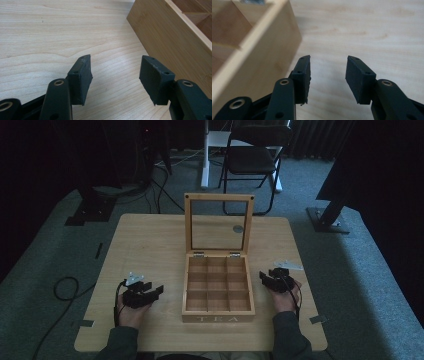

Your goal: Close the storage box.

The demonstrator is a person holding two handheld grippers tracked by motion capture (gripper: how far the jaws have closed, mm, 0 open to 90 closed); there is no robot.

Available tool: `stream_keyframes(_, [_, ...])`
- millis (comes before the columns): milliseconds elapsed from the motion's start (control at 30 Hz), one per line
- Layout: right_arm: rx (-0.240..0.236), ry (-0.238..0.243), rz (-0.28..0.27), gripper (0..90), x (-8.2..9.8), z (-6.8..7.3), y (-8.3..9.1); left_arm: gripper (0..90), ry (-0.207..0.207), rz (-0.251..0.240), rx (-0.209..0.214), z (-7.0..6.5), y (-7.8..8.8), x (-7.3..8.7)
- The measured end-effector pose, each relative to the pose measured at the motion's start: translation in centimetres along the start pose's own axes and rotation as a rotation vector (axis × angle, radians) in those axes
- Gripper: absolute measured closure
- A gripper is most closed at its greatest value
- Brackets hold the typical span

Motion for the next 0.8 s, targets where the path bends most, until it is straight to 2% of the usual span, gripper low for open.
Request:
stream_keyframes(100, [-0.019,0.064,-0.016,56.7,-1.2,0.8,0.1,43.1,-0.022,0.006,-0.017,-0.1,-0.1,0.1])
stream_keyframes(233, [-0.026,0.114,-0.030,54.8,-2.3,1.4,0.1,43.1,-0.030,0.004,-0.029,-0.2,-0.2,0.1])
stream_keyframes(400, [-0.021,0.127,-0.035,55.5,-4.1,1.4,-0.1,43.1,-0.030,0.008,-0.030,-0.2,-0.3,0.1])
stream_keyframes(567, [-0.035,0.123,-0.046,56.5,-5.5,1.1,-0.4,43.1,-0.036,0.011,-0.030,-0.3,-0.4,0.2])
stream_keyframes(600, [-0.059,0.118,-0.063,56.4,-6.4,1.0,-0.6,43.1,-0.037,0.013,-0.030,-0.3,-0.4,0.2])
stream_keyframes(700, [-0.107,0.099,-0.079,56.3,-7.4,1.0,-0.9,43.1,-0.038,0.013,-0.032,-0.3,-0.4,0.2])
stream_keyframes(800, [-0.110,0.109,-0.089,55.6,-8.5,1.1,-1.3,43.1,-0.038,0.012,-0.033,-0.3,-0.4,0.2])
Point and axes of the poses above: each handheld gripper's, and its own axes: y roughly backward along the jaws, x roughly out of its underside, z roughly to its left, the point moved 2 cm from there along -y, roughly forward along the jaws, and after that the axes turned 5 degrees about y, right-handed, at the moved point
